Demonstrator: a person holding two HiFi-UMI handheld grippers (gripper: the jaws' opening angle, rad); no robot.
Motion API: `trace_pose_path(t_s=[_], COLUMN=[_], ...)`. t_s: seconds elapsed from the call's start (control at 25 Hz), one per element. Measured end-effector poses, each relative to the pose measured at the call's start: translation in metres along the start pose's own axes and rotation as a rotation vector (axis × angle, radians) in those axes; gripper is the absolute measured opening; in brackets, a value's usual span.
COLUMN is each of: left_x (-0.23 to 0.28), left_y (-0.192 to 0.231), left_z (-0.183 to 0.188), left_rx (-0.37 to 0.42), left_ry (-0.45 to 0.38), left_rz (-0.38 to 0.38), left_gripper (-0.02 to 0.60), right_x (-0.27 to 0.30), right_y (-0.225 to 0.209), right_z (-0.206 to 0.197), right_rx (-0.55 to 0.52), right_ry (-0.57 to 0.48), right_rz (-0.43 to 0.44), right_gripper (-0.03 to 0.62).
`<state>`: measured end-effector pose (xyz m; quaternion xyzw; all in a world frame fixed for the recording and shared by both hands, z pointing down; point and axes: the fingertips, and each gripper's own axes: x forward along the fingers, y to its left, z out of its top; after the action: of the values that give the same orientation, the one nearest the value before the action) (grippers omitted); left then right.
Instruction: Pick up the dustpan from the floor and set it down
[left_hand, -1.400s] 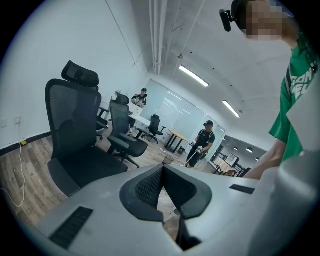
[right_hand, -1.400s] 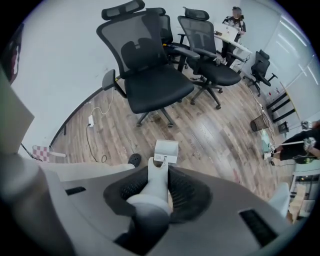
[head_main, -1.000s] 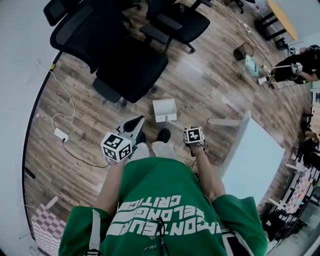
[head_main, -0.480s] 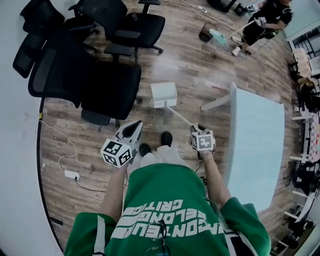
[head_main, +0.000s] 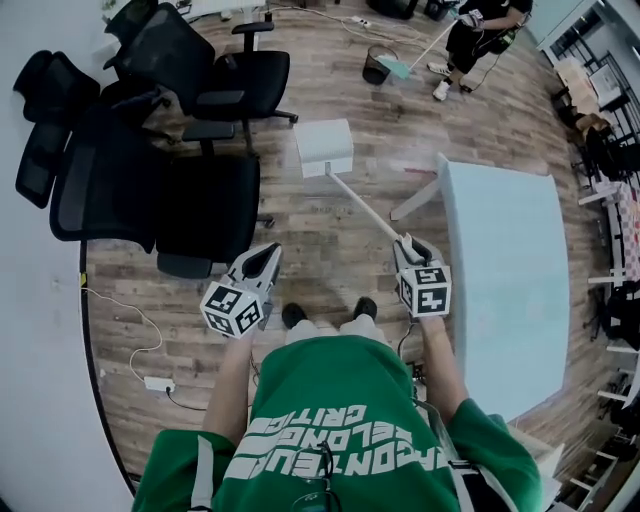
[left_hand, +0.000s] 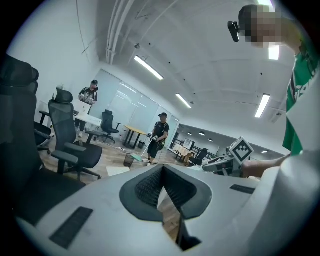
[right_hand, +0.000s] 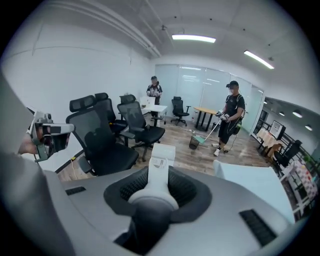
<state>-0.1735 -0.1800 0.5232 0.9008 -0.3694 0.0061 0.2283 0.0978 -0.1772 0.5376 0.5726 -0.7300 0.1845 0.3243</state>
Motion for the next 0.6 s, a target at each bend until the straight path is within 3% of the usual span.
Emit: trace_pose_path(t_s=[0.32,0.6], left_x=[0.027,0.055], left_y=[-0.024,-0.051], left_z=[0.009,0.008], left_rx=[0.021,0.033], left_ry=[-0.014,-0.013], left_rz=[0.022,0.049], left_gripper=[0.002,0.002], right_x=[-0.052,-0.069], right_y=[-0.043,-0.08], right_z=[0.038,0.046], right_rx=[-0.013,-0.004], right_ry=[-0.151,-0.209], right_rz=[-0.01,0.026], right_gripper=[0.112,0.113])
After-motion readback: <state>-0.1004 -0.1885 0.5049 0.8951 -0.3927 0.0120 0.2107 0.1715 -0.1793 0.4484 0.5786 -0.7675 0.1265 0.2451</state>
